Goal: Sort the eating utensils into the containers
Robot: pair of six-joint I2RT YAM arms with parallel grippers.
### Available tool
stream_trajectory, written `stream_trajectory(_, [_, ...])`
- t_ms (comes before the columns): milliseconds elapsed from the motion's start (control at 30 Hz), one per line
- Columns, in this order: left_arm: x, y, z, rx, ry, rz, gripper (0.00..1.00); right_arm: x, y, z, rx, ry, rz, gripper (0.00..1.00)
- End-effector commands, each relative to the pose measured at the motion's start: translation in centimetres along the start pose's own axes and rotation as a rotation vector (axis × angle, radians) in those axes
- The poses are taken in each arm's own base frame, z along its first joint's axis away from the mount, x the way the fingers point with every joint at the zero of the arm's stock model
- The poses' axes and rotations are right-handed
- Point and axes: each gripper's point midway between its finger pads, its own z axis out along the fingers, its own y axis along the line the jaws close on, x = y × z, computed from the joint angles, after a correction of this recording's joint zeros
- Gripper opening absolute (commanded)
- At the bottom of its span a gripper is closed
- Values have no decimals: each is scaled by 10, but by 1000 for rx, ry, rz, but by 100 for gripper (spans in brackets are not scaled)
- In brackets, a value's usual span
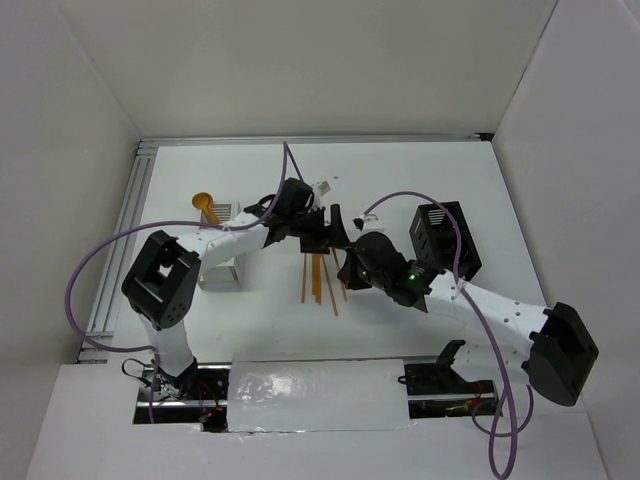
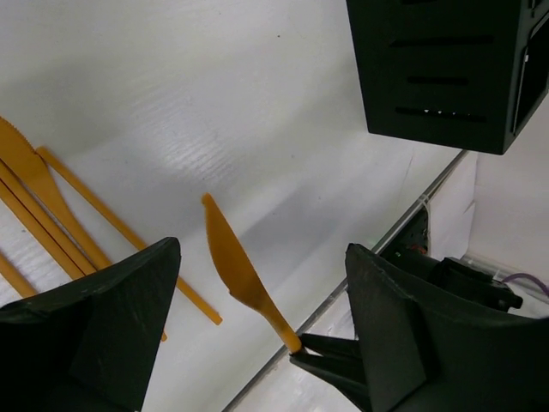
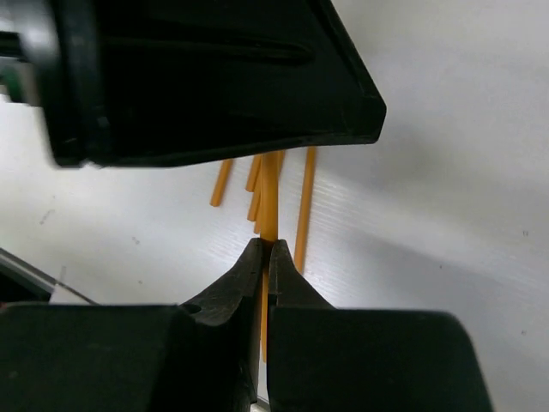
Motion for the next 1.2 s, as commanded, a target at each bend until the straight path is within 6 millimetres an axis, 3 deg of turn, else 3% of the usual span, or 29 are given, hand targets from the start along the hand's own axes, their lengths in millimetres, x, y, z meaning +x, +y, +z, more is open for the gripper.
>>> stream_trajectory(0, [-13,-23,-1,78,-21,20,87,-35,19,-14,-68,-107,6,0])
stream_trajectory(133, [-16,-36,-4,136,-15,39,68,-41,25,-18,-98,-131,-3,0])
stream_trajectory(233, [-19,-42,-1,165,-28,57,35,-37,17,-15,-60,-120,3,0])
stream_trajectory(267, [-22,-44,-1,168,-31,54,11,-35,16,-13,-53,-111,1,2])
stream_trajectory(333, [-20,-39,7,155,-10,51,1,-29,4,-10,-8,-85,9,4])
stream_trajectory(400, [-25,-43,9,168,-14,66,0,-38,1,-13,14,-95,31,13])
stream_trajectory(433, [-26,-41,11,172,-21,93,0,-39,-6,-15,42,-80,48,41])
stream_trajectory(467, [-28,-41,12,175,-42,113,0,-44,-7,-21,50,-84,54,54])
stream_trajectory(500, [-42,-50,10,209,-110,166,0,-65,-5,-31,56,-125,71,66])
stream_trajectory(533, [-52,-54,7,218,-158,222,0,-68,-10,-38,84,-120,74,84])
stream_trajectory(567, [-63,-56,6,219,-215,265,0,-94,-11,-56,83,-186,83,91])
stream_trajectory(600, [-67,-59,5,219,-229,287,0,-105,-12,-67,83,-213,88,98])
stream_trajectory(700, [-94,-87,0,291,-313,405,0,-144,-31,-109,143,-338,88,100])
stream_trajectory(733, [-107,-113,-12,361,-358,460,0,-151,-38,-118,174,-365,97,100])
stream_trajectory(767, [-109,-122,-11,390,-373,489,0,-158,-58,-134,260,-410,134,100])
stream_trajectory(800, [-113,-133,-14,425,-387,518,0,-166,-65,-145,297,-446,157,100])
stream_trajectory(833, [-124,-154,-21,471,-442,557,0,-167,-76,-151,339,-466,180,100])
stream_trajectory(867, [-126,-158,-16,490,-452,572,0,-168,-93,-162,413,-505,224,100])
stream_trajectory(900, [-136,-186,-24,572,-521,635,0,-168,-105,-173,458,-535,265,100])
stream_trajectory(933, [-132,-186,-18,573,-508,633,0,-168,-105,-173,458,-535,265,100])
stream_trajectory(1000, [-139,-216,-29,657,-588,706,0,-159,-119,-170,509,-526,292,100])
stream_trajectory(1033, [-133,-215,-17,670,-582,712,0,-157,-122,-168,518,-523,299,100])
stream_trajectory(1133, [-131,-246,-21,742,-681,796,0,-149,-134,-176,565,-550,347,100])
stream_trajectory(1167, [-130,-252,-14,753,-700,827,0,-150,-135,-180,570,-564,352,100])
